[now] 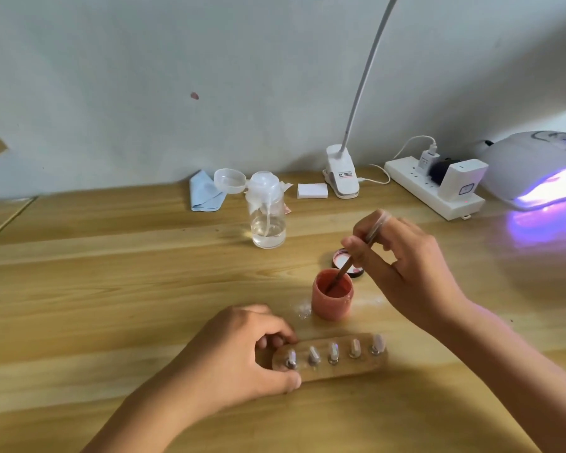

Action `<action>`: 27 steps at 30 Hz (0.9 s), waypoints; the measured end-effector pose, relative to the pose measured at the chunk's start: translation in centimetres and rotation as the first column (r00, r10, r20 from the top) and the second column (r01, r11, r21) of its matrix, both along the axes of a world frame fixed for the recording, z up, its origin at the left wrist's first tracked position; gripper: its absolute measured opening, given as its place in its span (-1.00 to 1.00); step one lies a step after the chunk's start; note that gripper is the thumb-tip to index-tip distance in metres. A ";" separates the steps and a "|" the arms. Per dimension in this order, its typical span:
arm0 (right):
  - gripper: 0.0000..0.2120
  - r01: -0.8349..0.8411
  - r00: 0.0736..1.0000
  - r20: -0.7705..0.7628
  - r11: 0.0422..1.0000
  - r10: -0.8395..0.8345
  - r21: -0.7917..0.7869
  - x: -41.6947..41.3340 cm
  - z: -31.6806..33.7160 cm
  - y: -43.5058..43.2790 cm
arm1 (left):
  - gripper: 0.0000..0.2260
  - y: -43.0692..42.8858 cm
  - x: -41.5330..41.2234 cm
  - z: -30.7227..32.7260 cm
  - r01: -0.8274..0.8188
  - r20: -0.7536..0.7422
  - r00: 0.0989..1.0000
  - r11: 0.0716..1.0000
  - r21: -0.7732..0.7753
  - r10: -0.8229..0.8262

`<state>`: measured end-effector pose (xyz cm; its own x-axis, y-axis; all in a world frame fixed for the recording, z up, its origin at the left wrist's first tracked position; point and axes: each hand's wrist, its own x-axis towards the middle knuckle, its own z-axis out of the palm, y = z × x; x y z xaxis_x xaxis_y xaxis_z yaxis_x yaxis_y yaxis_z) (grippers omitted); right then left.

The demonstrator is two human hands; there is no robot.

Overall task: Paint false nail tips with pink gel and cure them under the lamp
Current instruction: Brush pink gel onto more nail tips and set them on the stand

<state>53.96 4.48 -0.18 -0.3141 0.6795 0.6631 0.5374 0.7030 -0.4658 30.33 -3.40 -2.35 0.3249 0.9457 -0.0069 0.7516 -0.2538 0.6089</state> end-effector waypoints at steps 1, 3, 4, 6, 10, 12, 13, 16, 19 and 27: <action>-0.70 -0.002 1.000 0.006 1.000 0.001 0.007 0.0 -0.1 -0.1 | -0.59 -0.1 0.0 0.0 -0.009 0.011 1.000 1.000 0.001 0.009; -0.71 -0.002 1.000 0.013 1.000 0.001 0.013 0.0 -0.3 -0.3 | -0.63 -0.3 0.1 0.0 -0.043 0.043 0.998 0.999 0.002 0.043; -0.73 0.003 1.000 0.004 1.000 -0.003 0.017 0.0 -0.4 -0.4 | -0.66 -0.4 0.1 0.0 -0.061 0.064 0.996 0.998 0.002 0.061; -0.74 0.024 0.999 -0.039 0.999 -0.022 0.045 0.1 -0.4 -0.6 | -0.70 -0.5 0.2 0.0 -0.083 0.092 0.992 0.997 0.006 0.082; -0.82 0.071 0.985 -0.161 0.994 -0.057 0.079 0.6 -0.5 -1.1 | -0.72 -0.7 0.3 0.0 -0.081 0.097 0.992 0.996 0.026 0.078; -0.84 0.092 0.971 -0.228 0.994 -0.075 0.065 1.0 -0.5 -1.4 | -0.76 -0.6 0.3 0.0 -0.064 0.131 0.990 0.998 0.018 0.061; -0.83 0.103 0.961 -0.261 0.994 -0.091 0.035 1.1 -0.5 -1.5 | -0.80 -0.6 0.3 0.0 -0.051 0.152 0.987 0.999 0.009 0.049; -0.80 0.110 0.944 -0.305 0.991 -0.129 -0.079 1.4 -0.4 -1.3 | -0.83 -0.6 0.4 0.0 -0.034 0.193 0.980 0.999 -0.007 0.035; -0.83 0.049 0.954 -0.289 0.994 -0.076 -0.101 1.3 -0.5 -1.3 | -0.83 -0.8 0.5 0.1 -0.039 0.201 0.979 0.999 0.024 0.033; -0.83 0.020 0.993 -0.116 0.991 -0.036 -0.133 0.3 -1.1 -1.9 | -0.87 -1.1 0.8 0.4 0.032 0.102 0.994 0.986 0.161 -0.049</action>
<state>54.27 2.58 -1.24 -0.2181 0.7708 0.5986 0.4918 0.6166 -0.6148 31.15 -4.47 -1.95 0.3537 0.9181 0.1789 0.6728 -0.3826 0.6332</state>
